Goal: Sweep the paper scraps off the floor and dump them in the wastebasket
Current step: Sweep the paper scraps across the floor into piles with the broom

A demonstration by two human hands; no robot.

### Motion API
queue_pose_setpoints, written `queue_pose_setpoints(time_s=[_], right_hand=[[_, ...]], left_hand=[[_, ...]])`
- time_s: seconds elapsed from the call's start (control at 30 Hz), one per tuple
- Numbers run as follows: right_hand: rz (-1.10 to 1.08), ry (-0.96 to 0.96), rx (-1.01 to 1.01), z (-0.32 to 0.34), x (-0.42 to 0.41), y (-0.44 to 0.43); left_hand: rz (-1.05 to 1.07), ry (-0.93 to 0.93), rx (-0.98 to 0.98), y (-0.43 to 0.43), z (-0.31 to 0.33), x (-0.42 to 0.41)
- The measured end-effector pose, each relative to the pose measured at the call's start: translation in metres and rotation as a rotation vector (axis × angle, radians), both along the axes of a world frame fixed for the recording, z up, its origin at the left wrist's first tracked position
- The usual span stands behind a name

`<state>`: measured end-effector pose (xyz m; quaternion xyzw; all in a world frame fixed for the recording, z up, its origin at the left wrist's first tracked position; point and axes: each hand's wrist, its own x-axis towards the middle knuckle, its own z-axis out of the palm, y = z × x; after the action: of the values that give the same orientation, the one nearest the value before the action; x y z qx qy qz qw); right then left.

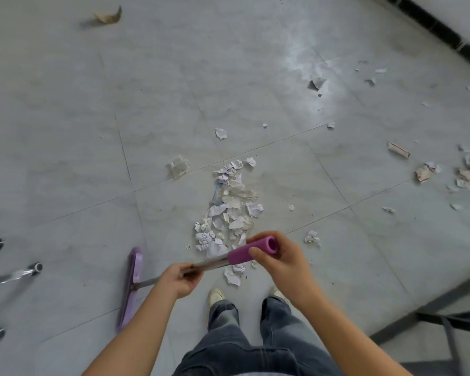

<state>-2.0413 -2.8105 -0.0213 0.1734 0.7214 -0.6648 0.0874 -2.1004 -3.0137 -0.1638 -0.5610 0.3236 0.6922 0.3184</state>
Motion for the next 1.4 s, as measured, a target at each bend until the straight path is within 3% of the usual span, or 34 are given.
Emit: queue_pose_setpoints(time_s=[0.23, 0.43, 0.63, 0.9, 1.03, 1.23, 1.4], right_hand=[[-0.095, 0.076, -0.03, 0.006, 0.009, 0.079], [-0.137, 0.25, 0.06, 0.04, 0.0, 0.166], [-0.153, 0.396, 0.172, 0.083, 0.014, 0.18], [-0.007, 0.546, 0.222, 0.129, 0.074, 0.122], [-0.028, 0.575, 0.185, 0.129, 0.106, 0.094], [-0.144, 0.443, 0.106, 0.098, 0.132, 0.076], [-0.121, 0.28, 0.072, 0.067, 0.135, 0.07]], left_hand=[[0.04, -0.046, -0.013, 0.096, -0.011, 0.009], [0.034, 0.088, 0.131, 0.201, 0.014, -0.01], [0.069, 0.183, 0.242, 0.243, 0.048, -0.017], [0.066, 0.274, 0.383, 0.202, 0.084, 0.018], [0.012, 0.269, 0.339, 0.162, 0.098, 0.046], [-0.01, 0.193, 0.199, 0.115, 0.078, 0.085], [-0.026, 0.104, 0.095, 0.098, 0.043, 0.108]])
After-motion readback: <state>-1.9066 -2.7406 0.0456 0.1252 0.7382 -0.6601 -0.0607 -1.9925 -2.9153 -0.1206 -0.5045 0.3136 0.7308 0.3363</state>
